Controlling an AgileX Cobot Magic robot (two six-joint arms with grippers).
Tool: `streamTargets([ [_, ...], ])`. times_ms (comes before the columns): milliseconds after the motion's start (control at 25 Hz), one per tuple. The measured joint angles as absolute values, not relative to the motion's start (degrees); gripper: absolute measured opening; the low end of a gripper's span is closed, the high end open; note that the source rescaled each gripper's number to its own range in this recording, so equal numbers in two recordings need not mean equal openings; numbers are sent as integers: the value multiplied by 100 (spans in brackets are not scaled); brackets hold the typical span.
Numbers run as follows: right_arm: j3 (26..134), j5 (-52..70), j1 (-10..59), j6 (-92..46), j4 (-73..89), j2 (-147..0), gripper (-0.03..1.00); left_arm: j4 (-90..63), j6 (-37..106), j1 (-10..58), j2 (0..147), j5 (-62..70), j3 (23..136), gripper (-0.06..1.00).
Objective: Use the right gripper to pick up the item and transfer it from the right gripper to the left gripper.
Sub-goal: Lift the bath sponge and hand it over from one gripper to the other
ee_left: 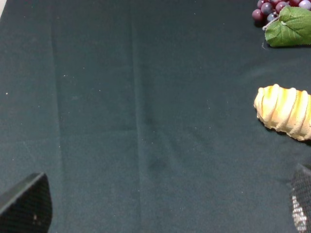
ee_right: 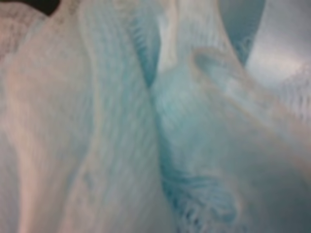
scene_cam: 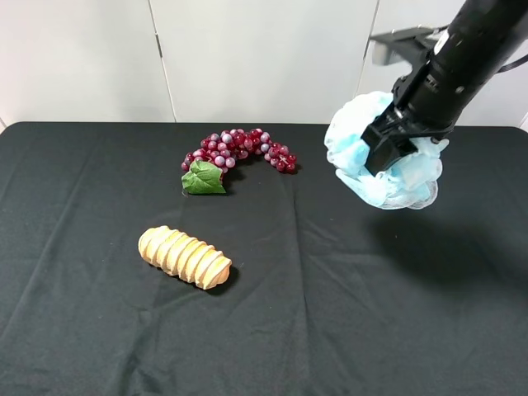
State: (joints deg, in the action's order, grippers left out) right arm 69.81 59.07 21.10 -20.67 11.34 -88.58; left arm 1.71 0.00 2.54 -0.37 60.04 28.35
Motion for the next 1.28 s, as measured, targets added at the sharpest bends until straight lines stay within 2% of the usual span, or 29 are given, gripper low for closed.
streamTargets([
  [360, 6981, 6114, 2110, -2902, 2237, -8144, 13, 171, 0, 254, -37, 6004, 2835, 97],
  [1000, 6981, 6703, 2116, -3500, 2854, -7931, 11, 171, 0, 254, -37, 6004, 2835, 97],
  [1120, 6981, 6704, 2344, -3617, 2802, -7931, 11, 171, 0, 254, -37, 6004, 2835, 97],
  [1280, 6981, 6513, 2990, -3775, 2787, -7931, 11, 144, 0, 254, -37, 6004, 2835, 97],
])
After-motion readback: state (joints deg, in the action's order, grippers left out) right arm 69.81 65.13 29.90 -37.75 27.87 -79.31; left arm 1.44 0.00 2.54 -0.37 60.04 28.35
